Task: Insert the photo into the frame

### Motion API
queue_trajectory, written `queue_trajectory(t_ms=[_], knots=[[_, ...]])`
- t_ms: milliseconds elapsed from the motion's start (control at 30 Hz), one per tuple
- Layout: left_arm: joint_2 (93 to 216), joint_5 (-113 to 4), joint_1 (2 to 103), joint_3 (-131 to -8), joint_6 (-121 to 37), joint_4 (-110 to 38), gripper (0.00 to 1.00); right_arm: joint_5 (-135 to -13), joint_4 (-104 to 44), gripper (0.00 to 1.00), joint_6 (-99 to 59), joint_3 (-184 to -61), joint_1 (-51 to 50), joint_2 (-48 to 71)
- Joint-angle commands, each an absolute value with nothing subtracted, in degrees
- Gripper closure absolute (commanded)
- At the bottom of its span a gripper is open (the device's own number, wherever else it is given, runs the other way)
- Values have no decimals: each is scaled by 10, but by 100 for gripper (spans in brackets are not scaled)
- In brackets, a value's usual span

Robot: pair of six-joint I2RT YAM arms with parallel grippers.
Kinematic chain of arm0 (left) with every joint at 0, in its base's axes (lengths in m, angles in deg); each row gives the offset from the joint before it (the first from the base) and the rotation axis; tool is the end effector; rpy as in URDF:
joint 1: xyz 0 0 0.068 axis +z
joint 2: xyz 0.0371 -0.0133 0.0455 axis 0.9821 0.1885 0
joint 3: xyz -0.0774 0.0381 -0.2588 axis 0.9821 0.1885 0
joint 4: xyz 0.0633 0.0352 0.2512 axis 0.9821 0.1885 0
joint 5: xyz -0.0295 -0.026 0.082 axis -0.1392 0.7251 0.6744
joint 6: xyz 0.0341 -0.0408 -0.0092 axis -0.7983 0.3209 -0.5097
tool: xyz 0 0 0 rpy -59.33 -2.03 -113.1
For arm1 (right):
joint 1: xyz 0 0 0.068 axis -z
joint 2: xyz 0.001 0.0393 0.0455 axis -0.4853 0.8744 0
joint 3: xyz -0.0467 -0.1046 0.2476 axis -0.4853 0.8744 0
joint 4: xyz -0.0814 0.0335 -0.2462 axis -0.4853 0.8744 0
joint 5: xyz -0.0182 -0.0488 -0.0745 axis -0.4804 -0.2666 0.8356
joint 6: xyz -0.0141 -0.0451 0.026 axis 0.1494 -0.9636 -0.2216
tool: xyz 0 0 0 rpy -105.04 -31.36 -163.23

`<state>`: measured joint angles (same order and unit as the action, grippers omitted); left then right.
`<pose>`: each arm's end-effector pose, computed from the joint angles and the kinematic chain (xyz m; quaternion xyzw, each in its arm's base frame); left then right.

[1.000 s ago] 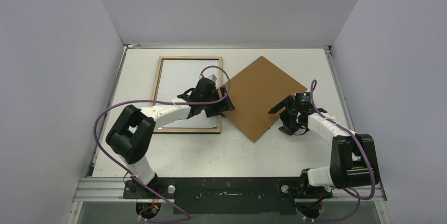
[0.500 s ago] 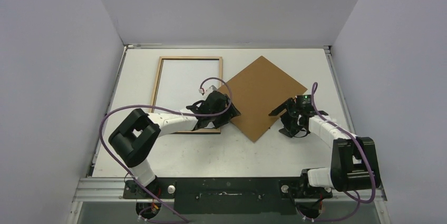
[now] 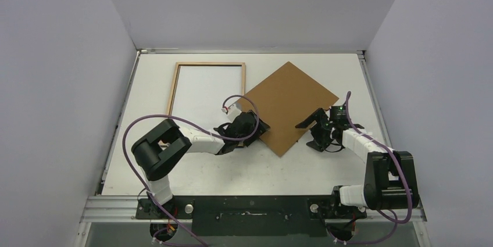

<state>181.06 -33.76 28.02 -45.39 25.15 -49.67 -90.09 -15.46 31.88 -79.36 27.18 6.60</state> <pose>0.2282 -0.2705 0.1399 -0.2629 0.8568 -0.3509 0.2715 0.2314 0.0219 0.1537 0.3979 0.8552 0.3059 0.1296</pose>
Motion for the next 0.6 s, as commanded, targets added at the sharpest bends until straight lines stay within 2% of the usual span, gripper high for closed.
queue_trajectory(t_ms=[0,67,233,367,467,567], knots=[[1834,-272,252,-433,286,-549,38,-919,-139,13,284,-788,287,61],[1838,-260,245,-424,301,-560,44,-922,-131,13,278,-790,289,57],[1846,-212,227,-381,343,-612,46,-923,-123,13,269,-784,289,48],[1881,-212,225,-354,349,-714,47,-923,-125,13,262,-777,289,50],[1904,-218,224,-343,354,-764,55,-925,-127,13,263,-772,289,54],[1907,-244,215,-365,363,-733,60,-926,-126,14,264,-771,289,56]])
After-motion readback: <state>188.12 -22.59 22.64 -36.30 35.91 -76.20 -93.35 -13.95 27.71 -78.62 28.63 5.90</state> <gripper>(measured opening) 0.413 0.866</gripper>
